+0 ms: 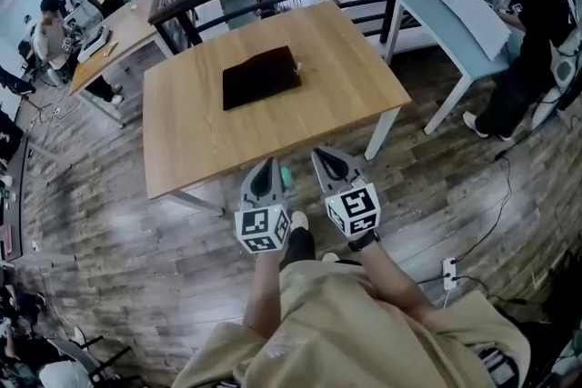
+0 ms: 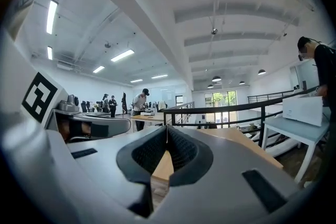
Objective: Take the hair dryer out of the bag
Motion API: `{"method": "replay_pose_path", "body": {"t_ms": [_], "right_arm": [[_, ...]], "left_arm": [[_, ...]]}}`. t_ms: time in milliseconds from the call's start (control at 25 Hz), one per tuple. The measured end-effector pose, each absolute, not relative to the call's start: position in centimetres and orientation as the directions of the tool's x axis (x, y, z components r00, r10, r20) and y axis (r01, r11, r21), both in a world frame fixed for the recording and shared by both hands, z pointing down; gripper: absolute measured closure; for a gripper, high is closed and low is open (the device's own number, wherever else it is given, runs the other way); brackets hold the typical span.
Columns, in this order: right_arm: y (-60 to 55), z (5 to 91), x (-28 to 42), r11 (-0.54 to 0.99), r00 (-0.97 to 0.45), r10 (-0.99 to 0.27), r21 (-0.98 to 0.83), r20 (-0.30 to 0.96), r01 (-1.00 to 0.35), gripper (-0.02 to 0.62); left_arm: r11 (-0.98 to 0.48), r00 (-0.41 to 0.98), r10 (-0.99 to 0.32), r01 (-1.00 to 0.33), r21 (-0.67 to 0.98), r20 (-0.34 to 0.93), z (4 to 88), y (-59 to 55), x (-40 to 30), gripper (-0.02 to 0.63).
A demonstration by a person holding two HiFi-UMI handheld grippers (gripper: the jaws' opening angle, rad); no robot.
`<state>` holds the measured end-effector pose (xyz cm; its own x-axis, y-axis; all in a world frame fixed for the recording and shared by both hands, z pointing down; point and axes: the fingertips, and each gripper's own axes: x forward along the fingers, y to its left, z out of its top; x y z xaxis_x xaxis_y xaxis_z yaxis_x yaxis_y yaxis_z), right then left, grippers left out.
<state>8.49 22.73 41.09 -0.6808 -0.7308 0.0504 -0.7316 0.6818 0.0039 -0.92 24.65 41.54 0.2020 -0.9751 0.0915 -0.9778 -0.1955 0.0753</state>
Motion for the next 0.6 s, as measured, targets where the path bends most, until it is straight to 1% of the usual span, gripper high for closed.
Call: {"method": "replay_pose_path", "body": {"t_ms": [240, 600], "right_arm": [[16.7, 42.1, 5.9, 0.689, -0.687, -0.724, 0.013, 0.064, -0.725, 0.583], [2.0, 40.0, 1.0, 0.663, -0.66, -0.748, 0.059, 0.065, -0.746, 0.583]], "left_arm": [[-0.197, 0.204, -0.975, -0.977, 0.087, 0.089, 42.5, 18.4, -3.2, 0.594], [-0.262, 0.266, -0.963, -0.961, 0.09, 0.033, 40.0, 2.8, -7.5, 0.594]]}}
